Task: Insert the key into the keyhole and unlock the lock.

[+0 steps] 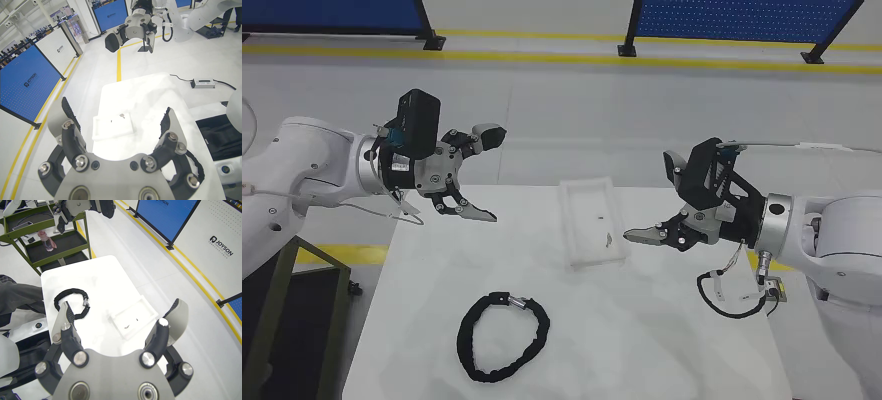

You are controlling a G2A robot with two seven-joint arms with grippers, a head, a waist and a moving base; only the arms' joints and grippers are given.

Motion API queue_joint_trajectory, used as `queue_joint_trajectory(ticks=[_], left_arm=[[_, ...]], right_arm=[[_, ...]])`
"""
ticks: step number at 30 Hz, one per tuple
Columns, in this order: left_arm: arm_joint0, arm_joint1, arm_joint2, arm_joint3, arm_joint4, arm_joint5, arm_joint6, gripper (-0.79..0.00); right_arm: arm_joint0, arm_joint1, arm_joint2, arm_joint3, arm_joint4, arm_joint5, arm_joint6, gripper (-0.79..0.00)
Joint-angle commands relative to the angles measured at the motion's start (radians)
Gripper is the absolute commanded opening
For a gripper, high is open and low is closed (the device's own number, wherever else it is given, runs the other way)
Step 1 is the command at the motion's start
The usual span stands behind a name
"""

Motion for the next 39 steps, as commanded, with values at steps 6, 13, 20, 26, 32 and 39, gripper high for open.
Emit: queue_joint_trajectory(ticks=[6,13,20,26,32,39], left_arm=[[0.000,0.000,0.000,0.000,0.000,0.000,0.000,0.000],[0.000,0.000,0.000,0.000,0.000,0.000,0.000,-0.001],[0.000,0.000,0.000,0.000,0.000,0.000,0.000,0.000],[0.000,0.000,0.000,0.000,0.000,0.000,0.000,0.000],[0.000,0.000,0.000,0.000,0.000,0.000,-0.001,0.000],[0.000,0.000,0.000,0.000,0.000,0.000,-0.001,0.000]], right_arm=[[0.000,0.000,0.000,0.000,0.000,0.000,0.000,-0.001],[0.000,0.000,0.000,0.000,0.000,0.000,0.000,0.000],[0.000,0.000,0.000,0.000,0.000,0.000,0.000,0.000],[0.000,0.000,0.000,0.000,0.000,0.000,0.000,-0.001],[-0.019,0.001,-0.021,0.023,-0.077,0.015,-0.025,0.000],[-0.026,0.002,-0.087,0.054,-0.200,0.060,-0.002,0.000]])
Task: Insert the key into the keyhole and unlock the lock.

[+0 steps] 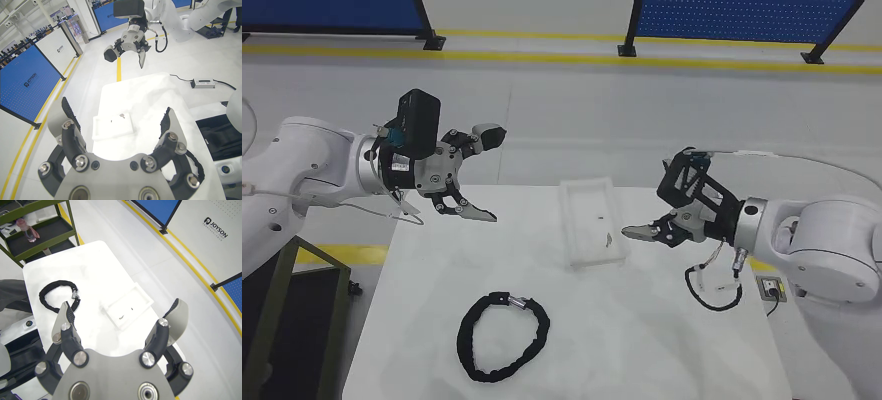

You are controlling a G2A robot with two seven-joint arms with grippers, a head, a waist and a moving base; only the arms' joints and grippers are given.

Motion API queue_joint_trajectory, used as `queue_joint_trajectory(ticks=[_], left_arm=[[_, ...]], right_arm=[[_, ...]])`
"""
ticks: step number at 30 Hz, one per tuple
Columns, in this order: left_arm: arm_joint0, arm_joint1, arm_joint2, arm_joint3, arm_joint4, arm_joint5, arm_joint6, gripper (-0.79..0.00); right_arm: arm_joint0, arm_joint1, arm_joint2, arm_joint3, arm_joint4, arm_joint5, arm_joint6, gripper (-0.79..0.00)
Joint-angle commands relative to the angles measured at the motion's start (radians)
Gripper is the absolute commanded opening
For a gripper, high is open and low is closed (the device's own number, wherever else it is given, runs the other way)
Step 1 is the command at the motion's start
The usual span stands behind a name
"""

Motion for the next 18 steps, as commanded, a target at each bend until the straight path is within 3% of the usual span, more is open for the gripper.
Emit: queue_joint_trajectory(ticks=[1,13,18], left_arm=[[0.000,0.000,0.000,0.000,0.000,0.000,-0.001,0.000],[0.000,0.000,0.000,0.000,0.000,0.000,-0.001,0.000],[0.000,0.000,0.000,0.000,0.000,0.000,-0.001,0.000]], right_arm=[[-0.001,-0.001,-0.016,0.018,-0.038,0.034,-0.004,0.000],[0.011,-0.033,-0.205,0.193,-0.123,0.192,-0.158,0.000],[0.065,-0.055,-0.284,0.280,-0.058,0.326,-0.094,0.000]])
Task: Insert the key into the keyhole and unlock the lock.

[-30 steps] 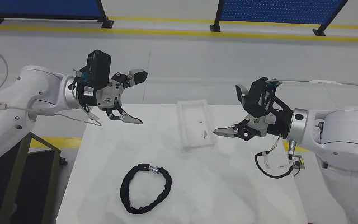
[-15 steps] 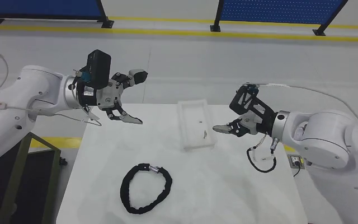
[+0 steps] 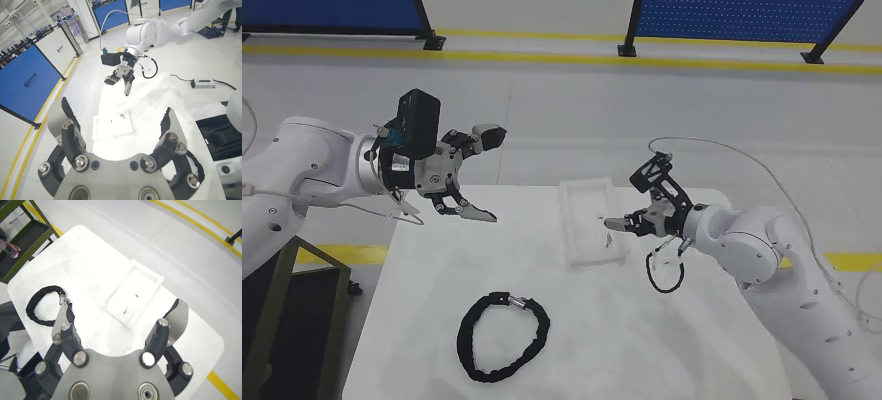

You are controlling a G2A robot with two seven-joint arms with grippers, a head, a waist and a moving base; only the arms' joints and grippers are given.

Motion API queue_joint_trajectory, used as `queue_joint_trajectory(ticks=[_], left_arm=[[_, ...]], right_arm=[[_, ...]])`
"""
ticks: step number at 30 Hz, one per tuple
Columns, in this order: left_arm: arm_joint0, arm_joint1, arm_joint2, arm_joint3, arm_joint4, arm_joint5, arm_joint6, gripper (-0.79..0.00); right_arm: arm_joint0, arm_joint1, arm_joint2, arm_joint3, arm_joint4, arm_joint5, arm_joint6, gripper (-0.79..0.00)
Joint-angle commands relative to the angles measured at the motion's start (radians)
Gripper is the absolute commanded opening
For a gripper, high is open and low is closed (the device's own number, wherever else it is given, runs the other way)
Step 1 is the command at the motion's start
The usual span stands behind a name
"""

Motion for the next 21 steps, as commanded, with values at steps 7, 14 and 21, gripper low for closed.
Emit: queue_joint_trajectory(ticks=[7,14,21], left_arm=[[0.000,0.000,0.000,0.000,0.000,0.000,-0.001,0.000],[0.000,0.000,0.000,0.000,0.000,0.000,-0.001,0.000],[0.000,0.000,0.000,0.000,0.000,0.000,-0.001,0.000]], right_arm=[[0.117,-0.047,-0.168,0.122,0.051,0.118,0.056,0.000],[0.213,-0.094,-0.271,0.245,0.093,0.250,0.059,0.000],[0.234,-0.108,-0.295,0.279,0.093,0.296,0.042,0.000]])
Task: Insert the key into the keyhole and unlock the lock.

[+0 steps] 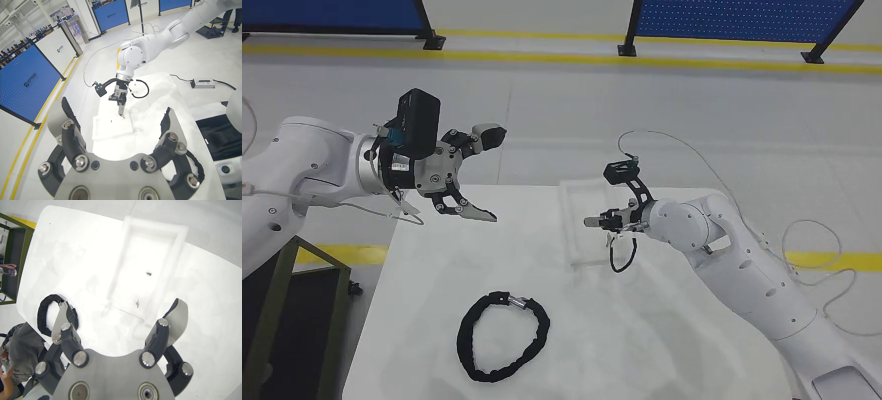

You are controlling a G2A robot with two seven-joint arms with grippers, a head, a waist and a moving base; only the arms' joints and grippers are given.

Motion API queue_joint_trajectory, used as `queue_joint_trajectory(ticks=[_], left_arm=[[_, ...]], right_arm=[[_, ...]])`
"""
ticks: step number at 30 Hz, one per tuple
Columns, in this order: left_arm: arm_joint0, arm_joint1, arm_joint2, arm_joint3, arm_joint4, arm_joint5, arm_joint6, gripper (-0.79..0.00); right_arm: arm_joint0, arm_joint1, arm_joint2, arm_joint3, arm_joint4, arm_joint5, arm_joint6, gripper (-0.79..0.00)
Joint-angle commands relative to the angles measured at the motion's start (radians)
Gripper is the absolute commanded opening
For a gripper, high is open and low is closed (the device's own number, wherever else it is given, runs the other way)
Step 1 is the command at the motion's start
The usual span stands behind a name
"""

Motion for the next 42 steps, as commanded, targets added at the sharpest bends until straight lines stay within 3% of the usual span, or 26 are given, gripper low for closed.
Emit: queue_joint_trajectory(ticks=[1,19,34,42], left_arm=[[0.000,0.000,0.000,0.000,0.000,0.000,-0.001,0.000],[0.000,0.000,0.000,0.000,0.000,0.000,-0.001,0.000],[0.000,0.000,0.000,0.000,0.000,0.000,-0.001,0.000],[0.000,0.000,0.000,0.000,0.000,0.000,-0.001,0.000]], right_arm=[[0.000,0.000,0.000,-0.001,0.000,-0.001,0.000,0.000],[-0.019,-0.009,-0.035,0.023,-0.045,-0.033,-0.026,0.000],[0.076,-0.108,-0.181,0.265,0.054,0.072,0.007,-0.003],[0.134,-0.146,-0.248,0.305,-0.037,0.106,0.027,-0.028]])
